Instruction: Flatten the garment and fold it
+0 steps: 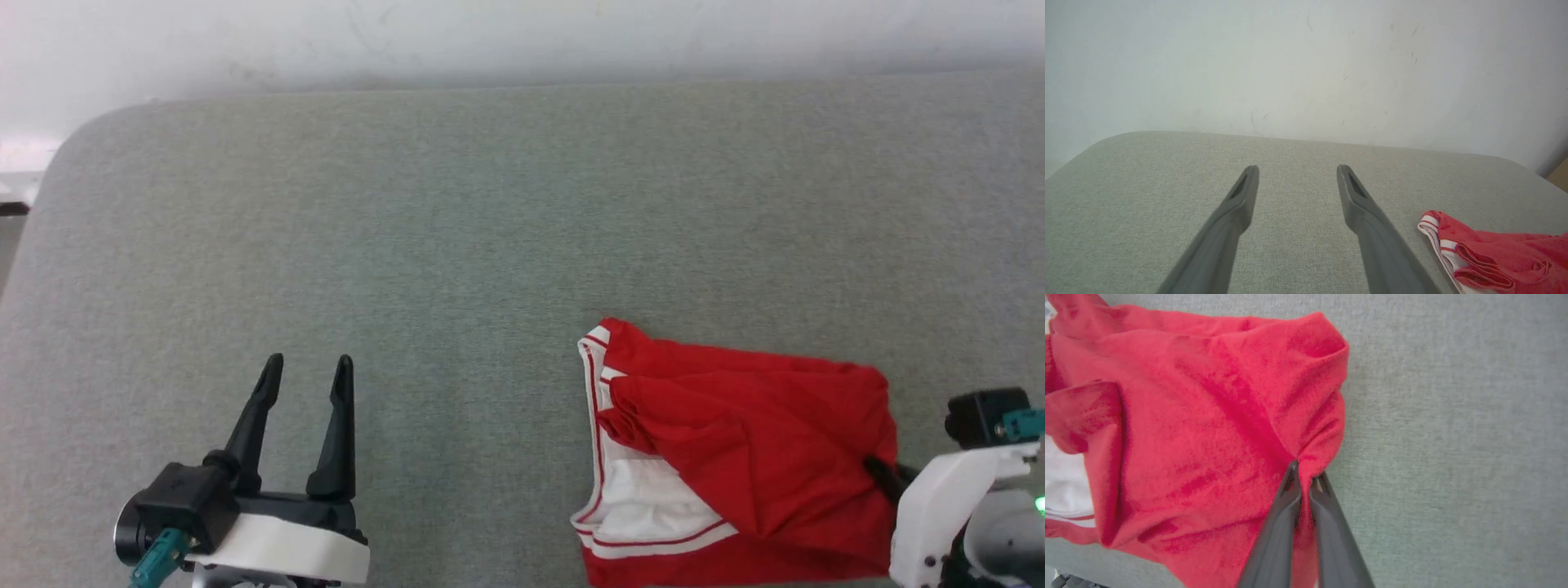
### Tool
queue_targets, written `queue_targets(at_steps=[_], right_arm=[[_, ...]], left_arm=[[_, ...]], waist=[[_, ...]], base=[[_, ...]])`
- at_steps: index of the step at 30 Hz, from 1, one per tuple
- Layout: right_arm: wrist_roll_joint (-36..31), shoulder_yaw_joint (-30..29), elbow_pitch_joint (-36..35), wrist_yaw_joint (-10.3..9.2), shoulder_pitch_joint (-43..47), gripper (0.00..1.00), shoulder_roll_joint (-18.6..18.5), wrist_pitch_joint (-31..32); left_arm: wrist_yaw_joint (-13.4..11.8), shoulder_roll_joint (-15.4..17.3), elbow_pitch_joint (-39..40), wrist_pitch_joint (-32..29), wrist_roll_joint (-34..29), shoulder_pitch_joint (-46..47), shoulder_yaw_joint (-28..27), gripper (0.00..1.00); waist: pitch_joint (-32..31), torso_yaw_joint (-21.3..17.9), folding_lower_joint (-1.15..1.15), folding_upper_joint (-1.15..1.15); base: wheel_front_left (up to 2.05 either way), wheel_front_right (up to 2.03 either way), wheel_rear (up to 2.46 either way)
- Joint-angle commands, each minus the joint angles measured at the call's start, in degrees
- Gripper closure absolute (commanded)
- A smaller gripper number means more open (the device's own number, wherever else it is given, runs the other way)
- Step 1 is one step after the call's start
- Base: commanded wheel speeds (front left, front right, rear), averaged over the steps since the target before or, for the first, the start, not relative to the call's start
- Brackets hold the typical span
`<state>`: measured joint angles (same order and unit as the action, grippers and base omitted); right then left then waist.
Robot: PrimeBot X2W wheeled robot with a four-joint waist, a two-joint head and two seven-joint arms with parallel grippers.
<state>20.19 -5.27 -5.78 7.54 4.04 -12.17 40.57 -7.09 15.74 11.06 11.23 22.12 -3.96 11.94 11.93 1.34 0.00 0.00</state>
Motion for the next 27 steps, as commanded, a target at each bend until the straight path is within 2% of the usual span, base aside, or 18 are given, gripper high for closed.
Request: queue_targets(at_steps=[1,16,23,27], right_arm=[[-0.5,0.2,-0.2,-0.05,-1.5,1.00,-0.9,-0.4],[-3.6,7.1,4.8,-0.05,-15.9,1.00,-14.7,0.0],[-6.7,8.8,8.6,-0.05,-23.9,1.00,-22.0,-2.0],[-8.0,8.2,11.4,-0.05,-27.9,1.00,-23.7,-3.6]], left_arm=[[0.1,0.3,0.3,0.5,-0.7,0.8,0.0,0.00],[0.0,1.6,1.4,-0.9,-2.0,3.6,1.1,0.00],[-0.7,3.6,4.2,-2.6,-3.4,5.3,0.3,0.00],[-1.0,5.5,6.9,-4.3,-4.5,6.9,-0.6,0.00]], waist=[[0.1,-1.7,0.00,0.00],[2.9,-12.3,0.00,0.00],[7.5,-16.7,0.00,0.00],[11.0,-18.6,0.00,0.00]], base=[[0.00,0.00,0.00],[0.00,0.00,0.00],[0.00,0.00,0.00],[0.00,0.00,0.00]])
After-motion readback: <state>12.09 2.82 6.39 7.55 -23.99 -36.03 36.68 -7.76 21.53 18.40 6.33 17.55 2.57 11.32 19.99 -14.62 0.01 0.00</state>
